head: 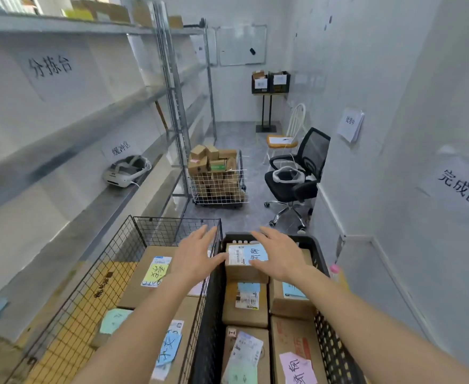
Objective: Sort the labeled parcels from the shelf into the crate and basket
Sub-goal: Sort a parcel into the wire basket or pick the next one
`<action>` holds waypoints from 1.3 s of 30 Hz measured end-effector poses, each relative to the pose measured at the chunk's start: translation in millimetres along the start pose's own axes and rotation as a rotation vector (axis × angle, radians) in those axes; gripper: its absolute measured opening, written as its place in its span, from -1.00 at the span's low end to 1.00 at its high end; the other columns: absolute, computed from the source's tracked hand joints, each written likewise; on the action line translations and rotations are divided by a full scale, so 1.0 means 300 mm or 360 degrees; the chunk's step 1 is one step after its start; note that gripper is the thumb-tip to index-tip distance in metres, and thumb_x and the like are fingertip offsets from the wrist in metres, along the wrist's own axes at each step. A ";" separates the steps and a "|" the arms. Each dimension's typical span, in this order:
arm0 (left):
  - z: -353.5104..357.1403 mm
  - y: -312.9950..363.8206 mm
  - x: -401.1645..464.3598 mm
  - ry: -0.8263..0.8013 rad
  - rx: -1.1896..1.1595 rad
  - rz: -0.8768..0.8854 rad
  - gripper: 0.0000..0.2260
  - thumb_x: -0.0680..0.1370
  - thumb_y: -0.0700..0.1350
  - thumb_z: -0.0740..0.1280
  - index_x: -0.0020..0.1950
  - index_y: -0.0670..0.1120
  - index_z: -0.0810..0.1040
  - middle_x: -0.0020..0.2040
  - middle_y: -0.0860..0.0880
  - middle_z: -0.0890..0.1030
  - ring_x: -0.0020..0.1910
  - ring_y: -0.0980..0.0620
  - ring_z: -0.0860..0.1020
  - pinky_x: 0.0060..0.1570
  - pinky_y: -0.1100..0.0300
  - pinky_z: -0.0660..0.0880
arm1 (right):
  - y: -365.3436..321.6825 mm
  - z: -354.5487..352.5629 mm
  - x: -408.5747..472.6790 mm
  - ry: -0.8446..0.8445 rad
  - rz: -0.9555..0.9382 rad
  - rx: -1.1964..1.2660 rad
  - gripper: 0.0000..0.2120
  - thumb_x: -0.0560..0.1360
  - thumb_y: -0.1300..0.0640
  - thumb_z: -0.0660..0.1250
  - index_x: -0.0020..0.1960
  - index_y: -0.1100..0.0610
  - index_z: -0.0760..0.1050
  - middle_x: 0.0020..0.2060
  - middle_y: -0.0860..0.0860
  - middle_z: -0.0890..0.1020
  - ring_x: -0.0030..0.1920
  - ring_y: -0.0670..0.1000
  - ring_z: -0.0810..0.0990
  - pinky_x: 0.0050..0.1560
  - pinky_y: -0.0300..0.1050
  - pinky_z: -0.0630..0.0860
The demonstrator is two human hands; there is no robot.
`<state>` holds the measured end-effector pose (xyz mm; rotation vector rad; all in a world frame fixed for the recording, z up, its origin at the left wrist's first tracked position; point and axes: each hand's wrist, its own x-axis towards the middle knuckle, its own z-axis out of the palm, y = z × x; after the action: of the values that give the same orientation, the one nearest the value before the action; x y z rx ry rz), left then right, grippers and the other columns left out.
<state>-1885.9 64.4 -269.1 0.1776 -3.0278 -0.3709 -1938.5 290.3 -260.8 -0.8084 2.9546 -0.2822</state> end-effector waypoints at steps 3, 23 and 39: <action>-0.189 -0.026 -0.123 0.0080 0.0036 -0.0013 -0.19 0.54 0.40 0.24 0.67 0.08 0.05 0.66 0.05 0.07 0.61 0.03 0.14 0.52 0.05 0.20 | -0.129 -0.139 -0.044 0.0021 -0.0099 -0.0043 -0.22 0.58 -0.31 0.24 0.65 -0.06 0.02 0.63 -0.03 0.07 0.61 0.03 0.08 0.57 0.03 0.12; -1.101 -0.164 -2.026 0.0818 0.0534 -0.1337 -0.29 0.55 0.39 0.22 0.62 0.11 0.20 0.62 -0.04 0.22 0.57 -0.07 0.24 0.50 0.00 0.24 | -1.484 -0.522 -0.998 0.0262 -0.1506 0.0401 -0.33 0.57 -0.29 0.26 0.61 -0.13 0.16 0.58 -0.08 0.24 0.53 0.04 0.29 0.45 0.09 0.35; -1.292 -0.019 -3.516 0.1124 0.0580 -0.2182 -0.37 0.54 0.35 0.24 0.52 0.04 0.34 0.47 0.00 0.42 0.40 -0.11 0.43 0.32 -0.02 0.40 | -2.328 -0.518 -2.181 0.0104 -0.2337 0.0358 -0.31 0.57 -0.34 0.22 0.59 -0.07 0.18 0.58 -0.09 0.25 0.54 0.05 0.27 0.39 0.05 0.37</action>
<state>-803.2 100.0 29.2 1.8851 -1.8029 0.1868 -1045.2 58.6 36.1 -2.6705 1.6843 -0.6297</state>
